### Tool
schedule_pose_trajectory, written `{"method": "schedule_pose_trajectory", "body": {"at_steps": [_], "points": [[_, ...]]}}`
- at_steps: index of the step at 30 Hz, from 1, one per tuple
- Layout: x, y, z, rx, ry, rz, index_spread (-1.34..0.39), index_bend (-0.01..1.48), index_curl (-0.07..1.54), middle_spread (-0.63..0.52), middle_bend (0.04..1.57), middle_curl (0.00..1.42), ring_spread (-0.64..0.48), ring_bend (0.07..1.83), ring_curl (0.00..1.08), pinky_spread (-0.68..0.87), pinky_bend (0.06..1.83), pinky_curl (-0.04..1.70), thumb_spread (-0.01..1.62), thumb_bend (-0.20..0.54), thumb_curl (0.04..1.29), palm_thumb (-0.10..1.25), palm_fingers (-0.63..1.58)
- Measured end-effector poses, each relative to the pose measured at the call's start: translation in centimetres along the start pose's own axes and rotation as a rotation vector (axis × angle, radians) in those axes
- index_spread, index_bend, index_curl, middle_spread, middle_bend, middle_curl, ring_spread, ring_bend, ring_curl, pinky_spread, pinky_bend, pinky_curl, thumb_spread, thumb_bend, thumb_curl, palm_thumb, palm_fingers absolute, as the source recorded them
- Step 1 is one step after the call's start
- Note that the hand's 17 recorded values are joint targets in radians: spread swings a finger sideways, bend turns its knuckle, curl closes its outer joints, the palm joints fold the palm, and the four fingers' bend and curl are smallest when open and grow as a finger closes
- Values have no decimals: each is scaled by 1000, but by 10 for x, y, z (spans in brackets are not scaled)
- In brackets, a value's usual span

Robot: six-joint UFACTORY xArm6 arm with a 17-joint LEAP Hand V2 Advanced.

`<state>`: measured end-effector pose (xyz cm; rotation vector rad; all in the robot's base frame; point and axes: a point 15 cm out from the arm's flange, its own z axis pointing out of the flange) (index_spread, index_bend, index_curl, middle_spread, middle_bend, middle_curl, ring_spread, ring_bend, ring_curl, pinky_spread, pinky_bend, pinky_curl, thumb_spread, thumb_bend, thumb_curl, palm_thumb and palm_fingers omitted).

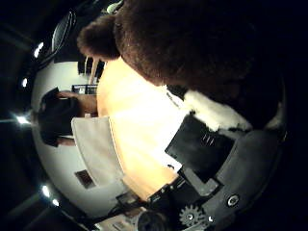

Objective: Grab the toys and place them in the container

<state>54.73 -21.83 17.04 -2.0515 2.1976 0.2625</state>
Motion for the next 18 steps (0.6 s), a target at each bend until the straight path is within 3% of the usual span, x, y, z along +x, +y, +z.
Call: {"method": "schedule_pose_trajectory", "body": {"at_steps": [18], "points": [[-47, 47, -98, 76, -10, -104, -576, 420, 507, -440, 847, 571, -323, 1214, 476, -481, 1196, 382, 925, -19, 357, 1027, 1228]]}}
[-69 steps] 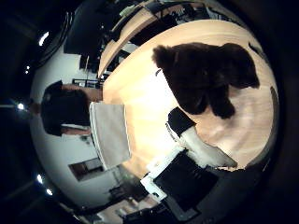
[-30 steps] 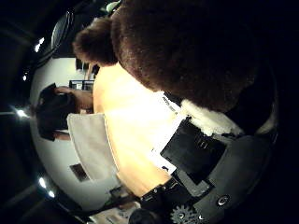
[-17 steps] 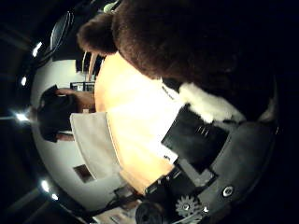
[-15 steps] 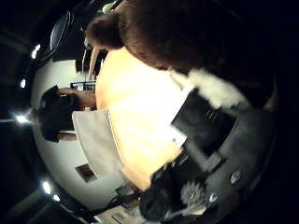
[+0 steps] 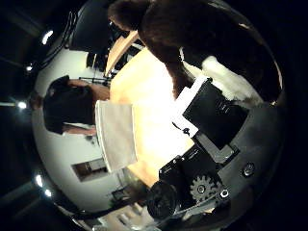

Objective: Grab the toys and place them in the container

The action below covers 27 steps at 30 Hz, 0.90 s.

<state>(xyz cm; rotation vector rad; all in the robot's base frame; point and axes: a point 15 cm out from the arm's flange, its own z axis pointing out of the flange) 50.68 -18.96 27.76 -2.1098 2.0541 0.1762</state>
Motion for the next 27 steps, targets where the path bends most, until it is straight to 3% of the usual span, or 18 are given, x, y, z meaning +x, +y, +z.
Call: {"method": "schedule_pose_trajectory", "body": {"at_steps": [18, 27], "points": [[-51, 53, -78, 79, 40, -73, -586, 392, 561, -424, 887, 559, -316, 1219, 474, -491, 1161, 421, 935, -19, 349, 1023, 1230], [-138, 83, -103, 130, 32, -193, -595, 386, 584, -420, 900, 552, -315, 1226, 475, -494, 1143, 434, 937, -19, 346, 1023, 1235]]}}
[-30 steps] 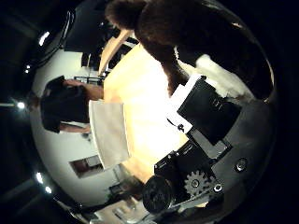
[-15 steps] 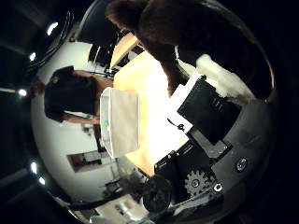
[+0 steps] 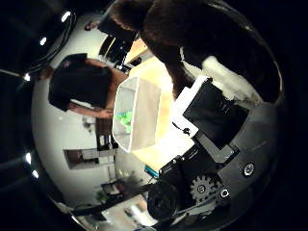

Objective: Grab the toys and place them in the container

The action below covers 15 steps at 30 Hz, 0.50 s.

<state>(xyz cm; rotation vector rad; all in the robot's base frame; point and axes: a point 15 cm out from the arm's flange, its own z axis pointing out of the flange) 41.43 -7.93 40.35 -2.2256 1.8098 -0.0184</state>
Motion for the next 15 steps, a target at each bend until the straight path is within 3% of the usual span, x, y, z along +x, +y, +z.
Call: {"method": "schedule_pose_trajectory", "body": {"at_steps": [15], "points": [[-150, -17, 14, -22, -80, -164, -603, 374, 613, -420, 918, 539, -315, 1222, 473, -517, 1125, 447, 939, -20, 340, 1015, 1231]]}}
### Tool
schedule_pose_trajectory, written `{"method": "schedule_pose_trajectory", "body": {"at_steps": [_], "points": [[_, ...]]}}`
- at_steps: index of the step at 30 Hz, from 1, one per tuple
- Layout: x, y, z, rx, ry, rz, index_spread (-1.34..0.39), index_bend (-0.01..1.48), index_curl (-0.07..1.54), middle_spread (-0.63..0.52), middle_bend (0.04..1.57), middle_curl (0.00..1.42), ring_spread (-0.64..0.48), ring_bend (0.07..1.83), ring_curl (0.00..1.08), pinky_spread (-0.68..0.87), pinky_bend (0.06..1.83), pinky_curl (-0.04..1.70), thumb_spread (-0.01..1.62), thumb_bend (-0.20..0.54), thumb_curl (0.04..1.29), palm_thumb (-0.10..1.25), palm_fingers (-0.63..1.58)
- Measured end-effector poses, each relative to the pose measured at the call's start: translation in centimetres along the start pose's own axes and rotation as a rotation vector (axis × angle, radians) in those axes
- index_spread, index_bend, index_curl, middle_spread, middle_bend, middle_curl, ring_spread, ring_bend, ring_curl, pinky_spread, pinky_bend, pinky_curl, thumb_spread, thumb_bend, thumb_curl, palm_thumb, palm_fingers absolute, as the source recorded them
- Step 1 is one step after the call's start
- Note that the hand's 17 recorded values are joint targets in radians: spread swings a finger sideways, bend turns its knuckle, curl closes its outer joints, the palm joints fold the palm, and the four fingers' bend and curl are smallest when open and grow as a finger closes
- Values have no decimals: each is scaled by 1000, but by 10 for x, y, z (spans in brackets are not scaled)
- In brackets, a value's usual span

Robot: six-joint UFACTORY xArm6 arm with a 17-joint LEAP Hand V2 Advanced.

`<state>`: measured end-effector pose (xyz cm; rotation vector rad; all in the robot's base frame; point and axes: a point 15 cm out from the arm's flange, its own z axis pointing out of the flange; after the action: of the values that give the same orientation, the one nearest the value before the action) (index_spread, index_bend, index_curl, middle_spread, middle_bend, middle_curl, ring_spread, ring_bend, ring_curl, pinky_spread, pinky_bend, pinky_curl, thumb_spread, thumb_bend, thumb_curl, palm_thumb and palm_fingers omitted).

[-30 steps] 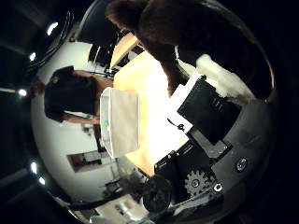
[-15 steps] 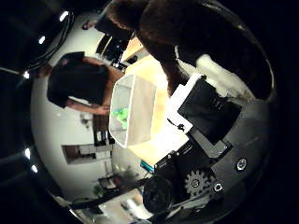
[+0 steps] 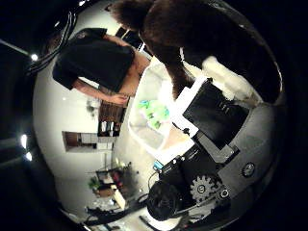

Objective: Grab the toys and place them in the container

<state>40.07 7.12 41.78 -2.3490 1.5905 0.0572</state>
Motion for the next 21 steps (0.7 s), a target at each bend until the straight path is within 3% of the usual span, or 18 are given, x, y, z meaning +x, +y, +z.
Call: {"method": "schedule_pose_trajectory", "body": {"at_steps": [13, 21], "points": [[-135, -29, 26, -24, -43, -167, -609, 360, 632, -415, 931, 532, -316, 1219, 472, -527, 1096, 451, 938, -18, 343, 1015, 1232], [-157, -32, 33, -42, -11, -209, -611, 362, 644, -414, 933, 528, -316, 1218, 472, -535, 1081, 451, 935, -19, 345, 1015, 1232]]}}
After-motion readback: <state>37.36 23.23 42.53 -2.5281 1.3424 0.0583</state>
